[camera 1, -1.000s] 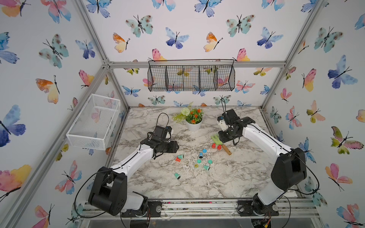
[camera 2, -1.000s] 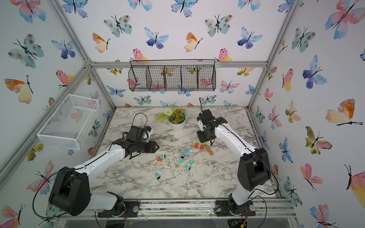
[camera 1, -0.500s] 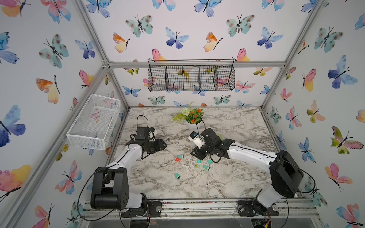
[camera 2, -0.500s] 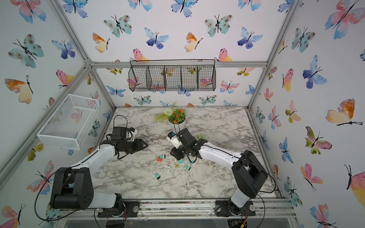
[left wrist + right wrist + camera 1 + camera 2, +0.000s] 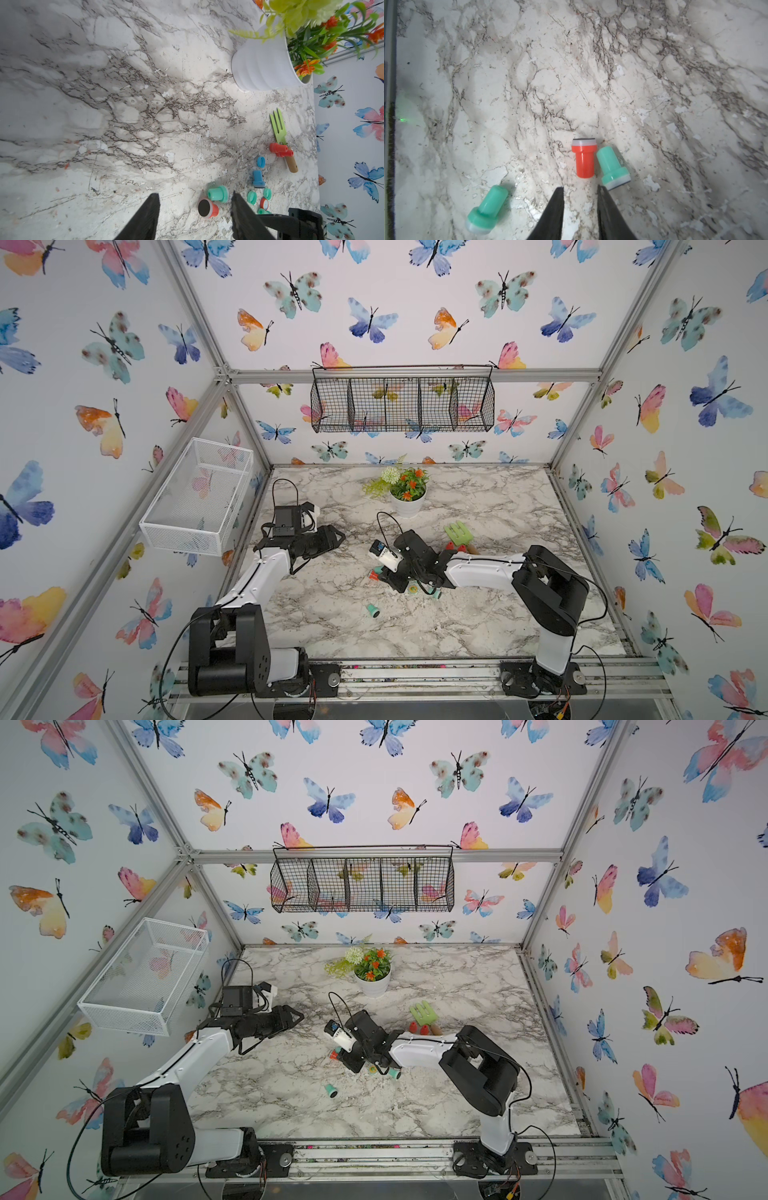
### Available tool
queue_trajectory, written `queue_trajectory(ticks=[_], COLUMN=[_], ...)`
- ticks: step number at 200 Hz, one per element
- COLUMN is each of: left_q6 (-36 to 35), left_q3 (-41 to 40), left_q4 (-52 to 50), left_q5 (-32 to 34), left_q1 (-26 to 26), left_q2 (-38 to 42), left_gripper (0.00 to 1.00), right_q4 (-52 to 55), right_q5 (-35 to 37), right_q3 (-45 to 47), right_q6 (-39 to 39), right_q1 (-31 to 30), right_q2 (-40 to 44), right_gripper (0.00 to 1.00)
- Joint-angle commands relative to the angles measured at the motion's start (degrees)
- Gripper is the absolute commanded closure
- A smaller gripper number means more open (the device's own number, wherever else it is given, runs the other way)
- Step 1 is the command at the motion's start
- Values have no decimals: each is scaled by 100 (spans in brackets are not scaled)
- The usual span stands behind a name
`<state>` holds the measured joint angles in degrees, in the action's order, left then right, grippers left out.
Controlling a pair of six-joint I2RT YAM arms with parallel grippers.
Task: Close the stamp cap
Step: Pick up the stamp from the center of the board.
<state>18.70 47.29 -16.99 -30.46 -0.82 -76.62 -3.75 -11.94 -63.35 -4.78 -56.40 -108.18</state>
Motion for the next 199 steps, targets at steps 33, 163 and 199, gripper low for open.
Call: queue_trajectory(ticks=[33, 163, 199], left_q6=[55, 81, 81], left_q3=[-44, -62, -71], left_q4=[104, 146, 148], left_q5=[-260, -372, -386], left_q1=[-169, -252, -261], left_q2=[130, 112, 130], left_gripper=[42, 42, 42], right_q4=[-81, 4, 68], right_q5=[29, -147, -154], right_q3=[-410, -511, -597], right_q6=[-208, -182, -188], right_q1=[-38, -81, -90], right_q2=[-382, -726, -834], right_gripper=[69, 71, 70])
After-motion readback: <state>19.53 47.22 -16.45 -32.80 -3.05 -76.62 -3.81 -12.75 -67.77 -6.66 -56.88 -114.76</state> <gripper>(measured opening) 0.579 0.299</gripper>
